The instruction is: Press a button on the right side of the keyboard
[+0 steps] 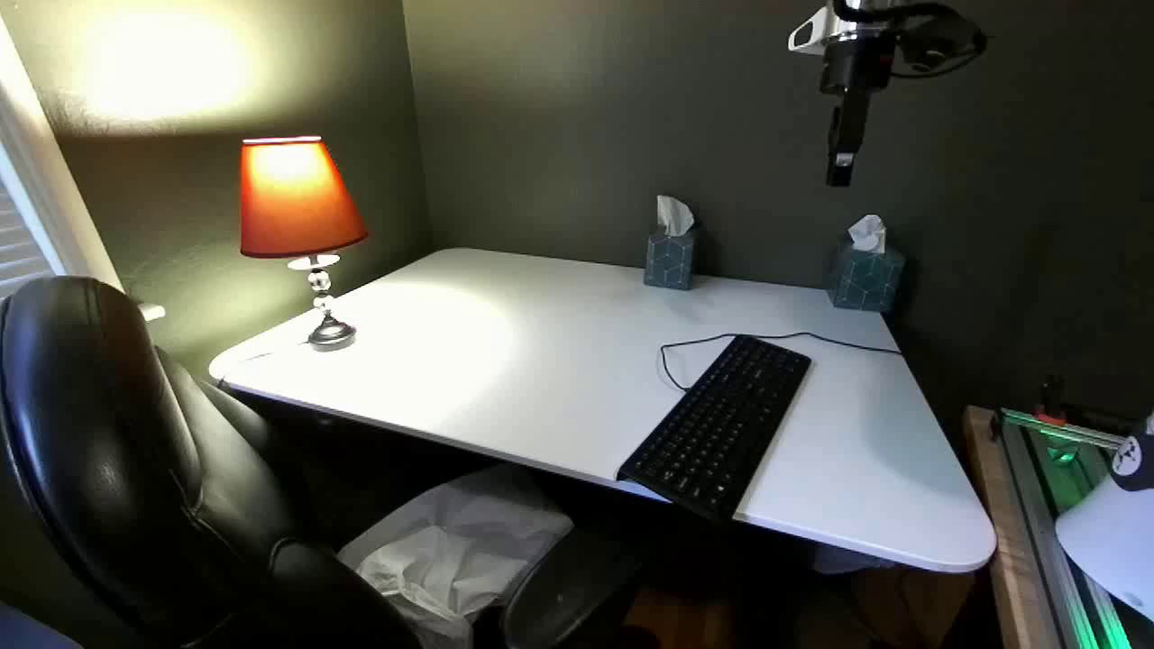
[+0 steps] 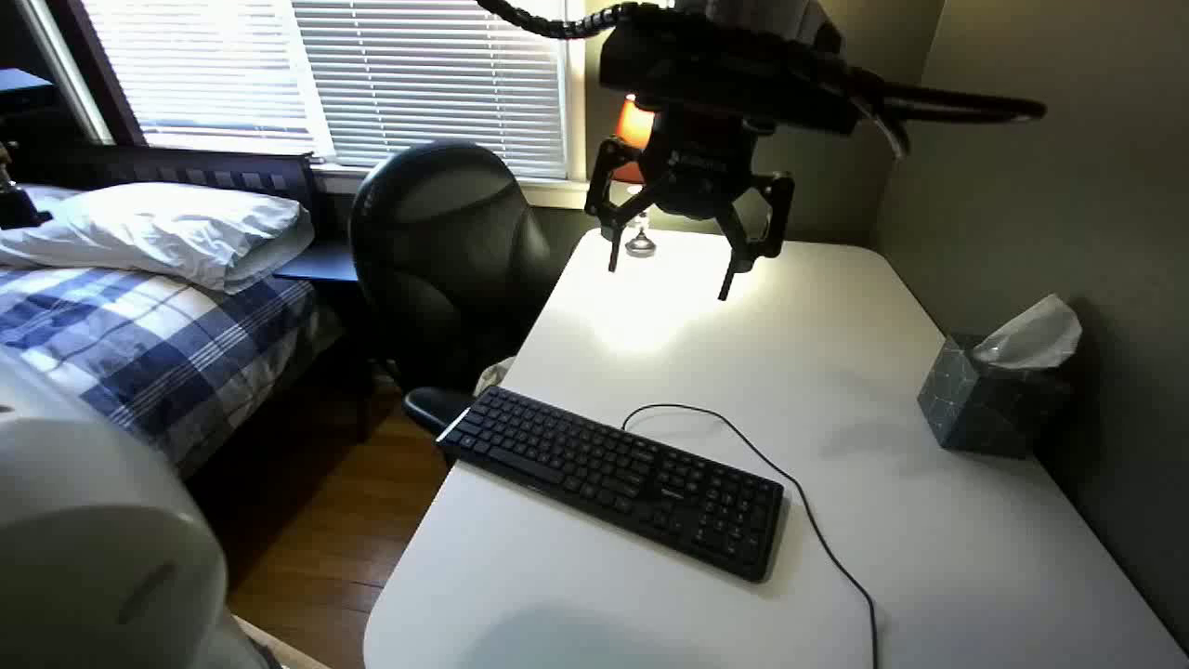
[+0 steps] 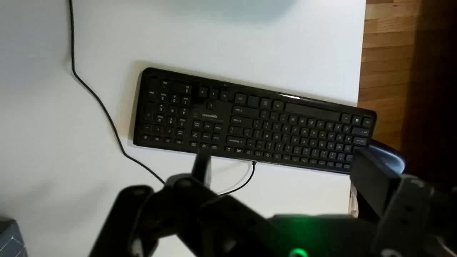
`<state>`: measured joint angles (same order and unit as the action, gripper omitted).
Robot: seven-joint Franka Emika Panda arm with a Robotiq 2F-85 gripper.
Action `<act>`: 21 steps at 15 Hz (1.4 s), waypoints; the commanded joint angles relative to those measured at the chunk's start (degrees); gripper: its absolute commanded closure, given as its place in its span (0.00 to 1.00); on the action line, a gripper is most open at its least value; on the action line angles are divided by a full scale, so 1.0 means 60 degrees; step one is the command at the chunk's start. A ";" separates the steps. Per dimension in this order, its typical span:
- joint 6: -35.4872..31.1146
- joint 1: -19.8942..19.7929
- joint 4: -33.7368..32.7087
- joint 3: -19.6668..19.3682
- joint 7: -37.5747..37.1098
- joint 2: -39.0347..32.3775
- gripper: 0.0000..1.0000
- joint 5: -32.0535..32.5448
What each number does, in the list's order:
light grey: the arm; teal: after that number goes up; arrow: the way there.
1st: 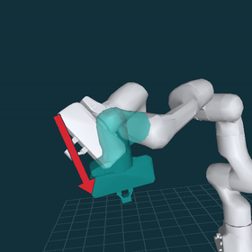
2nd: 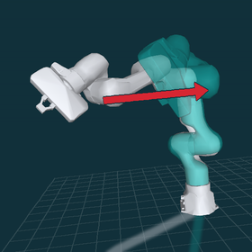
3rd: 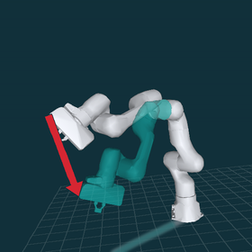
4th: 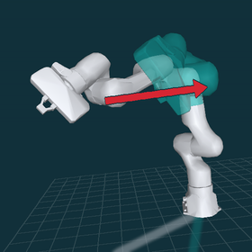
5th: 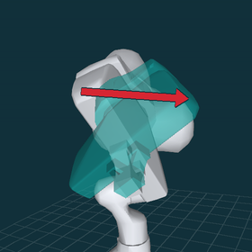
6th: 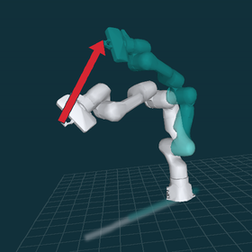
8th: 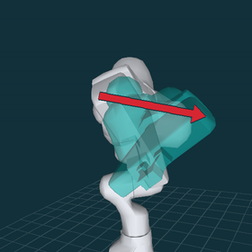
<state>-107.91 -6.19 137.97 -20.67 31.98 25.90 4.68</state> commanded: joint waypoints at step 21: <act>-0.1902 -0.0895 -0.0197 -0.0088 -0.0082 -0.3326 0.00 -0.2243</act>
<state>-115.43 -10.44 136.94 -21.03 31.27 9.72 -3.70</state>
